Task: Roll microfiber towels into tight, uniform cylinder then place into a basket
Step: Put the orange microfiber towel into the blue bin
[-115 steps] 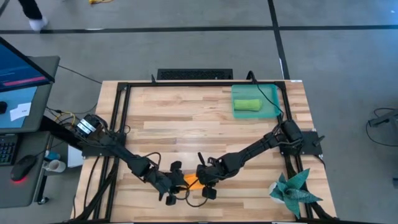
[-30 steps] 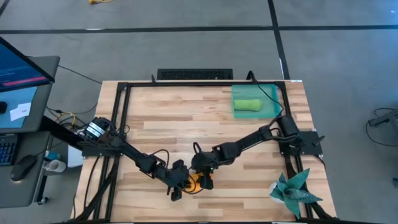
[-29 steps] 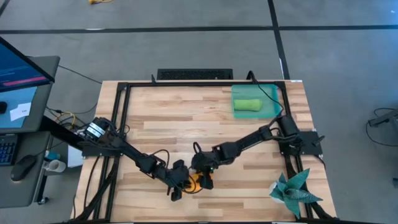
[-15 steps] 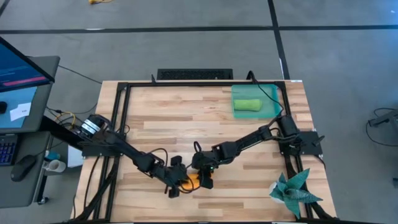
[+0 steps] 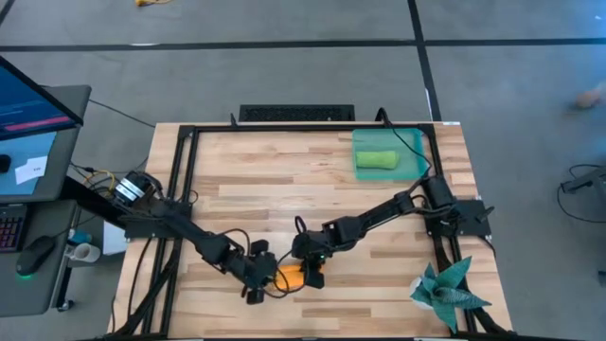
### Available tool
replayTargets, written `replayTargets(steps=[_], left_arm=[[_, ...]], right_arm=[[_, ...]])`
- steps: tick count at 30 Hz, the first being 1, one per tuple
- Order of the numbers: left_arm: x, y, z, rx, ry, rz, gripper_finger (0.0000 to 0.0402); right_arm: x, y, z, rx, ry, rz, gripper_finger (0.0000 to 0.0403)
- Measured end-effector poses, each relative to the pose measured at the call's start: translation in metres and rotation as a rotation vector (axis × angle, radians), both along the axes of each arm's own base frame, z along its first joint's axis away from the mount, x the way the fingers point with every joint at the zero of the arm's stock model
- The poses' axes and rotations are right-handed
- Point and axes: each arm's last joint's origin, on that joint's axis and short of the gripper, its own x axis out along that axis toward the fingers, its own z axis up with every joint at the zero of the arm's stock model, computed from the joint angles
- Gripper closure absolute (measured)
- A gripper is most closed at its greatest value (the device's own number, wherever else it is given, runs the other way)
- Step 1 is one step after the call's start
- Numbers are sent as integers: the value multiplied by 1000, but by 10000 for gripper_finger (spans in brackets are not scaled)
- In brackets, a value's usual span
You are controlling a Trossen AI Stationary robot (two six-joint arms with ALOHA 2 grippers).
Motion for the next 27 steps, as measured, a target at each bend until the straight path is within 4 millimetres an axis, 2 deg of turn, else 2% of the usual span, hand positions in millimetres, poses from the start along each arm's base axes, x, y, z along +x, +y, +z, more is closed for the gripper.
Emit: replayTargets(steps=[5,14,27], left_arm=[[-16,-8,8,-19,59,0,333],[-33,-28,13,-63,68,9,334],[-36,-31,13,-43,51,-4,334]], right_arm=[[-2,0,12,-39,-29,12,389],[-22,-4,41,-221,24,-15,390],[-49,-16,81,-423,76,-65,390]])
